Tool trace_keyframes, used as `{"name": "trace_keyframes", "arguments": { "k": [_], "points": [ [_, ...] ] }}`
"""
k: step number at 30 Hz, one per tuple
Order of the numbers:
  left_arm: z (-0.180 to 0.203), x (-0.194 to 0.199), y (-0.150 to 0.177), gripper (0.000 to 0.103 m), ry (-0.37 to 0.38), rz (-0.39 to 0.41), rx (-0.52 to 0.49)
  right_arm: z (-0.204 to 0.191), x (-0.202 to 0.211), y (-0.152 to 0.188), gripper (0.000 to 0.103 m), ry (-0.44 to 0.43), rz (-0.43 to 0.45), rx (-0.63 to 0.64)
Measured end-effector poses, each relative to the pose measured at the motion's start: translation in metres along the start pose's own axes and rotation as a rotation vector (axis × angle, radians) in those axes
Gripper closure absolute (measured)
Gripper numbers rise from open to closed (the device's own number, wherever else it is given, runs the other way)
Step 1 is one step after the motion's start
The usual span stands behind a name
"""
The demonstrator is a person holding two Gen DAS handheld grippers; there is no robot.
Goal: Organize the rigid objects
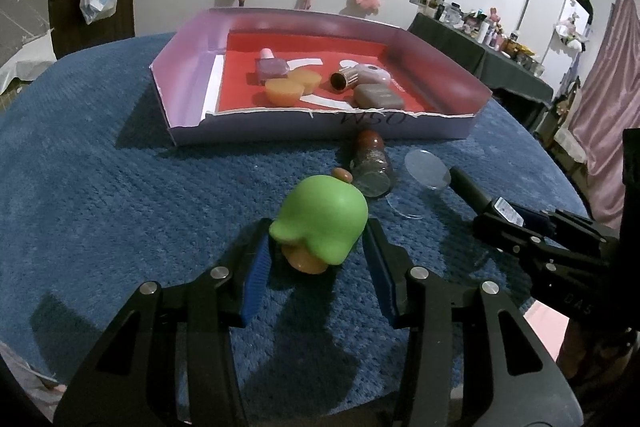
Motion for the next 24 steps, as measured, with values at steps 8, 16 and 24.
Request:
{"name": "trace_keyframes", "arguments": {
  "k": [8, 16, 24],
  "points": [
    [0.001, 0.005, -0.001, 0.060, 0.005, 0.012, -0.004, -0.003, 0.001, -0.002, 0.064, -0.004, 0.005, 0.006],
    [0.000, 0.009, -0.004, 0.060, 0.009, 0.021, -0.005, -0.007, 0.007, -0.005, 0.064, -0.011, 0.018, 0.019],
    [0.002, 0.015, -0.013, 0.060, 0.018, 0.039, -0.012, -0.008, 0.012, -0.013, 0.064, -0.013, 0.037, 0.029]
  ]
}}
Point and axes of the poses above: each gripper's, at about its wrist camera, not at the fingertips, and x roughly against the way its jaws point, z to its right, y to its underside, the point moved 8 cm from there along -x, roughly the way its jaws point, and after that the axes turned 13 degrees about -z, right-handed, at the moved point
